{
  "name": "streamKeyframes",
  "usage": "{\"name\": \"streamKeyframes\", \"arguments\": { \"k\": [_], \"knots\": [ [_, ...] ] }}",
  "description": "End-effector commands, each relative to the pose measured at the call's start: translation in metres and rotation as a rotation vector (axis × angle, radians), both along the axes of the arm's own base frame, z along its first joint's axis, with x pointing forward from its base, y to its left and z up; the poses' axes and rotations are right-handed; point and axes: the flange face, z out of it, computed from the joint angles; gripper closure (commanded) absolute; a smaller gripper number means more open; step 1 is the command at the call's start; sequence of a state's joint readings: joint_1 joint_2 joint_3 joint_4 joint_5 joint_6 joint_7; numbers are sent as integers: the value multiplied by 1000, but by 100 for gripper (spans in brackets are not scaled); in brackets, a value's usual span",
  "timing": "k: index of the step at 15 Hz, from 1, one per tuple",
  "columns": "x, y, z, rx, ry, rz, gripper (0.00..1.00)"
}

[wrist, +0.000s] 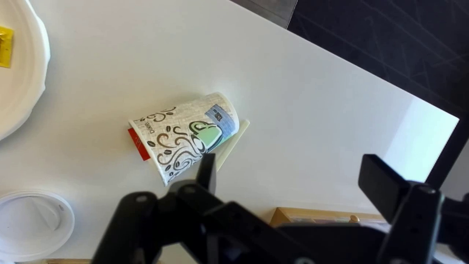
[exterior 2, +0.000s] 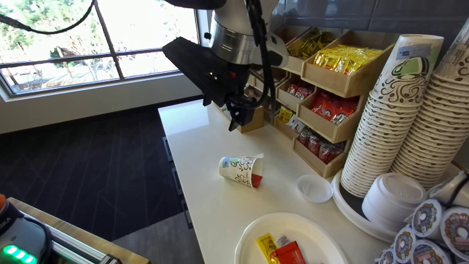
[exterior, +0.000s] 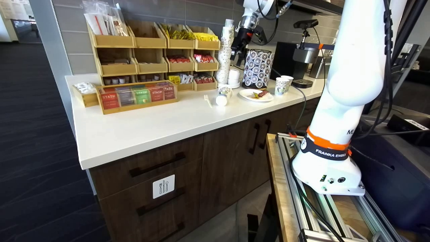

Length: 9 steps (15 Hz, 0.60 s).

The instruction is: Place the coffee cup on the counter upright.

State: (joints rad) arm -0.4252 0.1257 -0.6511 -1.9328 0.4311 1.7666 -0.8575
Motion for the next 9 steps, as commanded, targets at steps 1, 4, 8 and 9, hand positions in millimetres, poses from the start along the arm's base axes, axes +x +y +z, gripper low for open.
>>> {"name": "streamKeyframes", "arguments": {
  "k": [1,4,8,9],
  "knots": [
    [14,-10,-33,40,33,92,0],
    [23,-20,-59,81,45,132,0],
    [31,-42,-90,118,46,186,0],
    [33,-46,-94,128,47,197,0]
  ]
}}
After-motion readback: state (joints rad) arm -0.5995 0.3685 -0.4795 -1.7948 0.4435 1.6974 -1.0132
